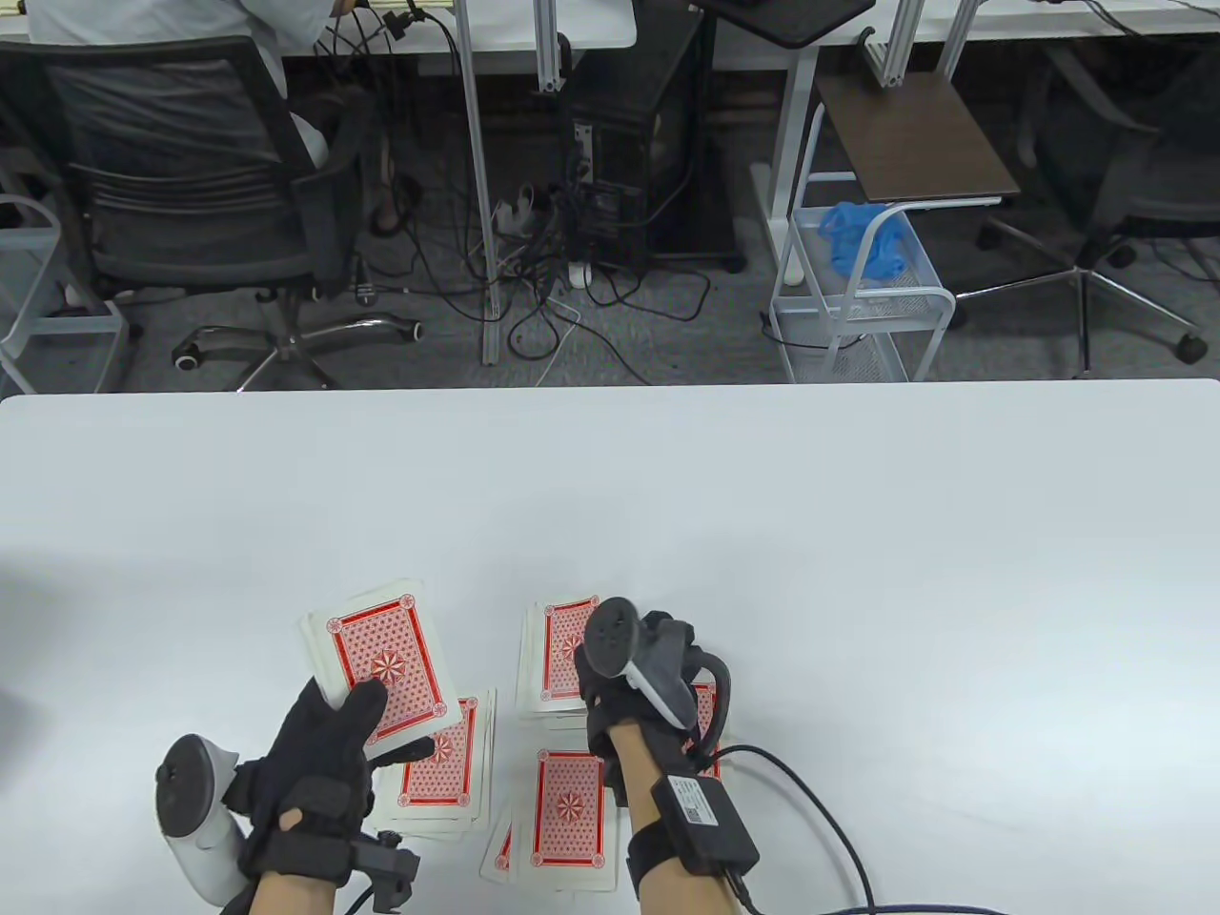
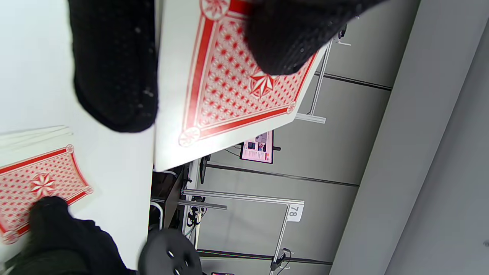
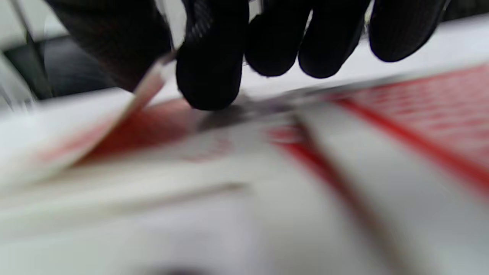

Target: Four-player card dealing with fan arrangement

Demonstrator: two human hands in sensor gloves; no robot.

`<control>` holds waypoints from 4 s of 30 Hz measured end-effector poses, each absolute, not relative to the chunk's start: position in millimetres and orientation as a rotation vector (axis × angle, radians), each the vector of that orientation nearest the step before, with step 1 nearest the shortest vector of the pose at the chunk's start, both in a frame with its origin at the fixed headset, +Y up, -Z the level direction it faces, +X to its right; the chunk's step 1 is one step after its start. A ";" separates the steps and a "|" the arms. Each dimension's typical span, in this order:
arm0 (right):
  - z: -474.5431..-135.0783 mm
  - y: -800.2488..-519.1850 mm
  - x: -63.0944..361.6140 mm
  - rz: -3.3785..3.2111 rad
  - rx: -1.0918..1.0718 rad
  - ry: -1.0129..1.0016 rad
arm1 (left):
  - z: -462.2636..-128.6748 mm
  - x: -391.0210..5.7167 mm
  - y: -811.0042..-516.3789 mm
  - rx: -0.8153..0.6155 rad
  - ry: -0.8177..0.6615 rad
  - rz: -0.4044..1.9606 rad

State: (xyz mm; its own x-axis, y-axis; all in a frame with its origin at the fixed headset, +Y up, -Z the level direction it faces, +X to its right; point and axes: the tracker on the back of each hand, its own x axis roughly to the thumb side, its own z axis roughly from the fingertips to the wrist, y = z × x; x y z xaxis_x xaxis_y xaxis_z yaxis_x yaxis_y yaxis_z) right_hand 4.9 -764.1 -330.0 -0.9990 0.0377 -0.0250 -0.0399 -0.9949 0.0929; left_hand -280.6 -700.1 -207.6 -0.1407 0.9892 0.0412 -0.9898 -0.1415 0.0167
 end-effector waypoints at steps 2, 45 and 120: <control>-329.9 -760.2 -1.3 3.280 0.037 0.097 | -207.7 -280.1 -699.1 0.046 -0.020 1.707; -237.9 -700.7 114.9 1.925 0.187 -0.186 | -208.3 -232.1 -728.3 -0.172 -0.033 1.816; -226.0 -702.5 91.3 1.691 0.164 -0.164 | -206.7 -225.6 -719.1 -0.205 -0.100 1.883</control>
State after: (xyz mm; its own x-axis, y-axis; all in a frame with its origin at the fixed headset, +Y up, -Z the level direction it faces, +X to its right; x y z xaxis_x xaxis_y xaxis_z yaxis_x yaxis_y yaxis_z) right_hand 91.3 -702.5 -226.0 -0.1247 0.9711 0.2035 -0.9921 -0.1248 -0.0125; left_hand -225.6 -719.1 -206.7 -0.3049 0.9480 -0.0917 -0.9329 -0.3167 -0.1714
